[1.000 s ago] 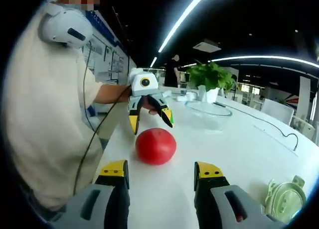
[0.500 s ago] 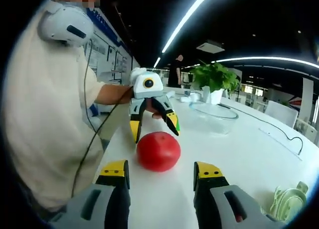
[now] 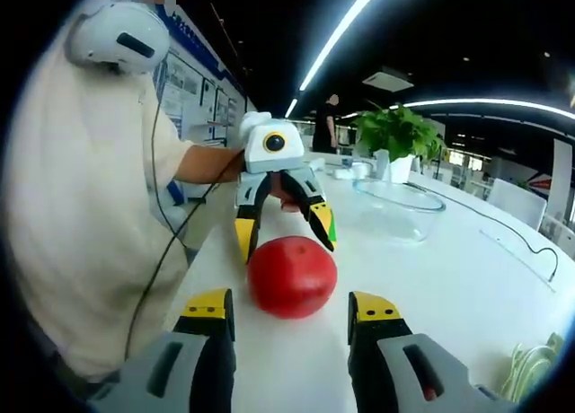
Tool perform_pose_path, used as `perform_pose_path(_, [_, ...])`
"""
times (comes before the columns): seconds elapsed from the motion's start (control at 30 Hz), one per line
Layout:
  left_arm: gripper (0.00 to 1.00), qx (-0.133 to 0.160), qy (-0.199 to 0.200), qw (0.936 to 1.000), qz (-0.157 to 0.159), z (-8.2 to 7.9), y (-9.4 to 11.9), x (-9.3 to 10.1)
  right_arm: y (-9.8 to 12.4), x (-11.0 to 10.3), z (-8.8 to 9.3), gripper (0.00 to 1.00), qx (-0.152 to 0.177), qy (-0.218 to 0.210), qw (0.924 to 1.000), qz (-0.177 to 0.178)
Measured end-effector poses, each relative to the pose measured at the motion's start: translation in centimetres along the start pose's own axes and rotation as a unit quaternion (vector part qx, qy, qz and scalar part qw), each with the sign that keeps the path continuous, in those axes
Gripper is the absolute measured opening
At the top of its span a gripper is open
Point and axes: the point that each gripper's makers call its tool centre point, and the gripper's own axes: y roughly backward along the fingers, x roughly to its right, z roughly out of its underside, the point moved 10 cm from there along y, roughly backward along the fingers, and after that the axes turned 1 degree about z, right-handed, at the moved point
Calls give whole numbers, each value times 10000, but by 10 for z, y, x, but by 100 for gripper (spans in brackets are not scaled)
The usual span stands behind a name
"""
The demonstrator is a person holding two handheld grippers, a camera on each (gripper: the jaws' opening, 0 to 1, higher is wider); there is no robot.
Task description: Pick up the tomato from the tabletop place it into the food storage container close the lid and lock the latches
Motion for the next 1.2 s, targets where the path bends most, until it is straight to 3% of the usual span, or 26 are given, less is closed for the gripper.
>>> perform_pose_path(0.53, [42, -51, -9, 10000, 47, 3, -11, -3, -18, 1, 6, 41, -10, -96, 9999, -109])
perform_pose_path(1.2, [35, 23, 164, 9998, 118, 3, -19, -2, -20, 1, 4, 38, -26, -180, 9998, -51])
